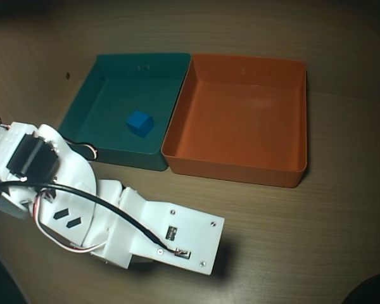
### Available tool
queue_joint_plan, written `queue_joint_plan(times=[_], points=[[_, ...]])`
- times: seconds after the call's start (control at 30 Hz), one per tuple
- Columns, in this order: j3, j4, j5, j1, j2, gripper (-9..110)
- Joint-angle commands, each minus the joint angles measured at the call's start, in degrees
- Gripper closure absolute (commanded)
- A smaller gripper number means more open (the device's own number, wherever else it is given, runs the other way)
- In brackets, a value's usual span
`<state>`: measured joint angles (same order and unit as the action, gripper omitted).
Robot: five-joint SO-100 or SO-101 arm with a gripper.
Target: Grasp a cube and put it in the box.
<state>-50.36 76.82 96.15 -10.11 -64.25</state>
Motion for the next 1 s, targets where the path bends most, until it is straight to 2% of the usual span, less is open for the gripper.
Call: queue_joint_plan(times=[0.0,0.17,0.27,0.53,0.7,0.97], points=[[4.0,-0.7,0.4,-0.7,0.0,104],[4.0,-0.7,0.4,-0.7,2.5,104],[4.0,-0.7,0.4,-0.7,3.0,100],[3.8,-0.7,0.4,-0.9,3.1,71],[3.1,-0.7,0.4,-1.6,3.2,59],[2.9,-0.6,0.3,-2.1,4.7,57]])
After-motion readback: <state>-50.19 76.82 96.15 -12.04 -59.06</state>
